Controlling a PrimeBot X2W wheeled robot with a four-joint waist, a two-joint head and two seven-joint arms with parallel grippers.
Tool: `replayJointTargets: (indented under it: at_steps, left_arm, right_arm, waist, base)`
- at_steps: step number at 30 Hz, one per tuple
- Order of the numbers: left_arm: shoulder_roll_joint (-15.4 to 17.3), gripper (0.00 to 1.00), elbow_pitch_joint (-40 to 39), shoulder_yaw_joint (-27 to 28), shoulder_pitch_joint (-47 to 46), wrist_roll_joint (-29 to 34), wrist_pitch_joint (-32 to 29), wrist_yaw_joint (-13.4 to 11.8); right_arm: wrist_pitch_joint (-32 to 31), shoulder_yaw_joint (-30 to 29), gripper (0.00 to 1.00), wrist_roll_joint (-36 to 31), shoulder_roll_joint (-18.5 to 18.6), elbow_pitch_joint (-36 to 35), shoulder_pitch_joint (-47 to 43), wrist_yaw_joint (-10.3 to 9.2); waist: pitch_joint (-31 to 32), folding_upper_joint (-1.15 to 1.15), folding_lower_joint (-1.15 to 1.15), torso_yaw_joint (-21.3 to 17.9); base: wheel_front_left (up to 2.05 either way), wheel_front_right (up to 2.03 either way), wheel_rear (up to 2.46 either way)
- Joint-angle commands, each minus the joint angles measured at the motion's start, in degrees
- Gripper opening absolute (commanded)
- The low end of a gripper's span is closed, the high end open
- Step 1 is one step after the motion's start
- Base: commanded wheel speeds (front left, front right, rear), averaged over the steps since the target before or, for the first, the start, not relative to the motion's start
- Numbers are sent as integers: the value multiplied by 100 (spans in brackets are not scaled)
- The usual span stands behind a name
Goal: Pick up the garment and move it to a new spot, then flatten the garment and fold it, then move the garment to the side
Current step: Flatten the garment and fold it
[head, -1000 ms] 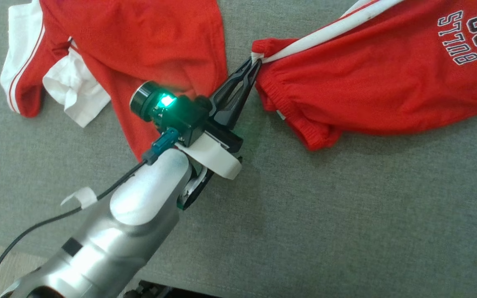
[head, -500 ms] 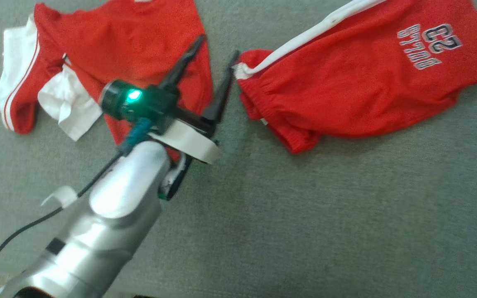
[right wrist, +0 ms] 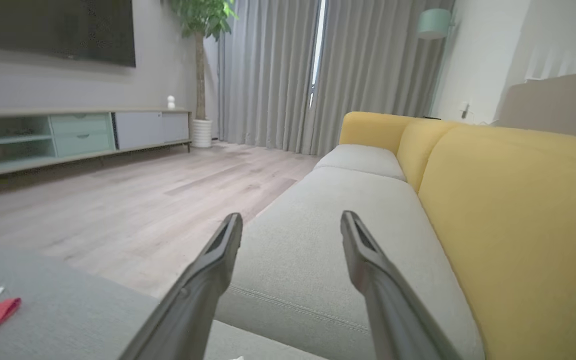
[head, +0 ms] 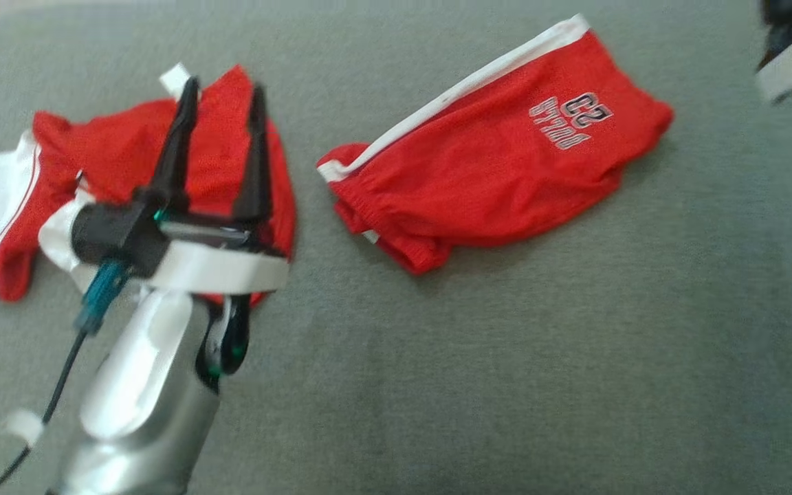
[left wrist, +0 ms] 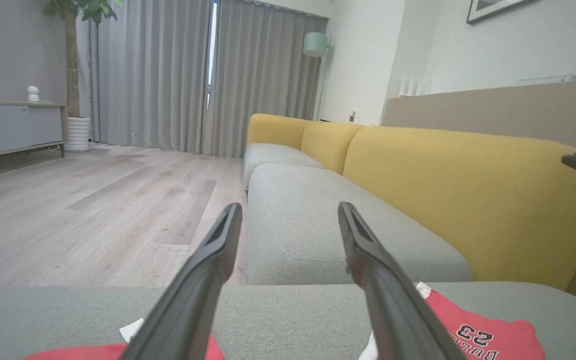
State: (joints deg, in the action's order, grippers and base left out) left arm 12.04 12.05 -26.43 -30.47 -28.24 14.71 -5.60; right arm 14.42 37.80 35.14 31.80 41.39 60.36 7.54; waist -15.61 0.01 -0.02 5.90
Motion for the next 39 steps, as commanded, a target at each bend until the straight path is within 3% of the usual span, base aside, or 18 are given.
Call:
replayJointTargets:
  at_steps: [1, 6, 17, 24, 30, 39]
  left_arm:
    - [27, 100, -308, 506, 208, 78, 28, 22]
    - [-253, 100, -419, 943, 860, 274, 29, 253]
    - [-674, 100, -302, 1548, 2069, 1047, 29, 788]
    - [-830, 100, -326, 1679, 2154, 1224, 29, 964]
    - [-893, 100, -534, 1710, 1955, 1415, 29, 1034]
    - [-914, 100, -587, 1226, 1669, 1312, 29, 1032]
  right_arm:
    - [56, -579, 100, -185, -341, -308, -707, -5]
    - [57, -1662, 100, -811, -1145, -769, -2022, -5]
    - [57, -2943, 100, -1827, -2554, -1321, -3965, -5]
    - [-47, -3245, 100, -2027, -2739, -1480, -4211, -5]
    - [-578, -3556, 100, -2092, -2753, -1486, -3849, -5]
    - [-1809, -4645, 100, -1150, -2828, -595, -2779, -5]
  waist:
    - [375, -1, 2, -314]
    - [654, -1, 2, -456]
    - [907, -1, 2, -650]
    - [836, -1, 2, -517]
    - [496, -1, 2, -246]
    - [-89, -1, 2, 417]
  base:
    - [0, 0, 0]
    - [0, 0, 0]
    - [0, 0, 0]
    - [0, 0, 0]
    - [0, 0, 0]
    - [0, 0, 0]
